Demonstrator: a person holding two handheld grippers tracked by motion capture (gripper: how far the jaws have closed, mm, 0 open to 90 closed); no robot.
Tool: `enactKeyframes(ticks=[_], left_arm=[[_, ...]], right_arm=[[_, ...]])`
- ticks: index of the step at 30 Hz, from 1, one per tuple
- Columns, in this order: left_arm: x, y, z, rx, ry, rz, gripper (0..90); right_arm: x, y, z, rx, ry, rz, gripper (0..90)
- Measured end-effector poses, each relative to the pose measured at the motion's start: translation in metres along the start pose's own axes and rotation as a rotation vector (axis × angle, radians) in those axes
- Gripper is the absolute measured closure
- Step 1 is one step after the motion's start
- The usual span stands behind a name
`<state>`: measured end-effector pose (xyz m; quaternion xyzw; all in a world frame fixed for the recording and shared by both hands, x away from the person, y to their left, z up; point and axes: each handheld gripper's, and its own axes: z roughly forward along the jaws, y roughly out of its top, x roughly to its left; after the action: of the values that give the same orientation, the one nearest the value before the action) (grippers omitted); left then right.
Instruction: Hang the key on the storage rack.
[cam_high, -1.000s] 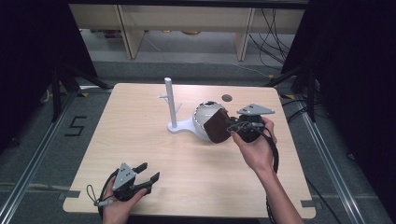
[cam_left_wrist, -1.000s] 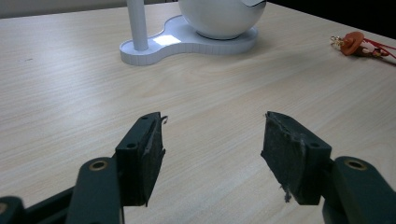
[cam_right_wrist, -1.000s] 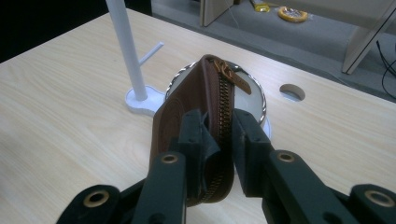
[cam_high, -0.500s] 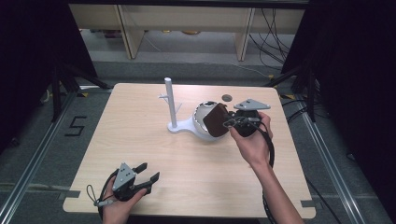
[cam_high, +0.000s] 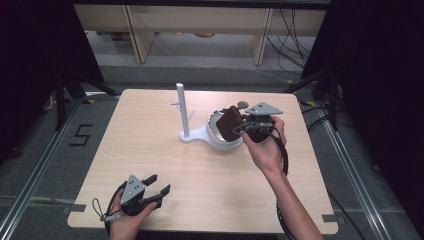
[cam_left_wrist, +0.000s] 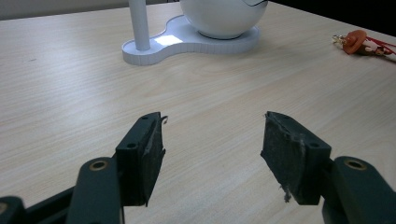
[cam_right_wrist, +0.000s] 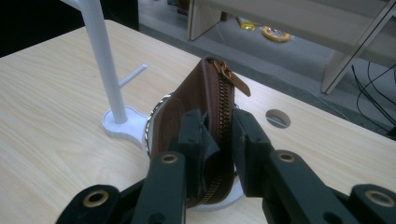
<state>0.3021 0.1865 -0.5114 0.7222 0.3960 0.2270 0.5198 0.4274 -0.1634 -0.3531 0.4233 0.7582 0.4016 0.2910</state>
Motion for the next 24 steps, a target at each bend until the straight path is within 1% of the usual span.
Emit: enactKeyframes(ticks=[1,2,3,4,5,8,9,10,13,14,15,16,17,18,19,20,22,23,24], left_arm=[[0.000,0.000,0.000,0.000,0.000,0.000,37.6],[0.000,0.000,0.000,0.000,0.000,0.001,37.6],[0.000,0.000,0.000,0.002,0.000,0.002,37.6],[0.000,0.000,0.000,-0.001,0.003,0.002,37.6],[-0.001,0.001,-0.001,0.016,0.011,0.006,37.6],[0.000,0.000,-0.001,0.014,0.011,0.007,37.6],[0.000,0.000,-0.001,0.010,0.009,0.006,37.6],[0.000,0.000,-0.001,0.012,0.010,0.007,37.7],[0.000,0.000,-0.001,0.010,0.010,0.006,37.6],[0.000,0.000,0.000,0.000,0.003,0.005,37.7],[0.000,0.000,0.000,0.000,0.003,0.005,37.7],[0.000,0.000,0.000,0.001,0.005,0.007,37.7],[0.000,0.000,0.000,0.001,0.005,0.006,37.7],[0.000,0.000,0.000,0.001,0.005,0.008,37.7],[0.000,0.000,0.000,0.004,0.009,0.009,37.7],[0.000,0.000,-0.001,0.009,0.012,0.011,37.7],[0.000,0.000,0.000,0.009,0.012,0.012,37.7],[0.000,0.000,0.000,0.010,0.012,0.012,37.7],[0.000,0.000,0.000,0.010,0.012,0.011,37.7]], right_arm=[[0.000,0.000,0.000,0.000,0.000,0.000,75.6],[-0.002,0.000,0.002,-0.014,-0.001,-0.038,75.6],[-0.002,0.000,0.005,-0.022,-0.013,-0.042,75.6],[-0.002,0.000,0.005,-0.020,-0.014,-0.042,75.6],[-0.002,0.000,0.007,-0.020,-0.012,-0.052,75.6],[0.000,0.000,0.010,-0.016,-0.020,-0.036,75.5],[0.000,-0.001,0.013,-0.031,-0.029,-0.039,75.5],[-0.001,0.000,0.013,-0.015,-0.020,-0.057,75.5],[0.001,-0.001,0.018,-0.024,-0.029,-0.055,75.4],[0.001,-0.002,0.020,-0.011,-0.033,-0.059,75.4],[0.002,-0.003,0.022,-0.025,-0.042,-0.061,75.4],[0.002,-0.004,0.023,-0.017,-0.047,-0.064,75.4],[0.003,-0.005,0.025,-0.013,-0.048,-0.057,75.4],[0.002,-0.005,0.026,-0.010,-0.047,-0.068,75.3],[0.003,-0.006,0.027,-0.007,-0.046,-0.061,75.3],[0.003,-0.007,0.029,-0.016,-0.052,-0.065,75.3],[0.003,-0.007,0.031,-0.007,-0.051,-0.079,75.3],[0.004,-0.007,0.033,-0.009,-0.048,-0.068,75.3],[0.005,-0.008,0.036,-0.024,-0.058,-0.076,75.2]])
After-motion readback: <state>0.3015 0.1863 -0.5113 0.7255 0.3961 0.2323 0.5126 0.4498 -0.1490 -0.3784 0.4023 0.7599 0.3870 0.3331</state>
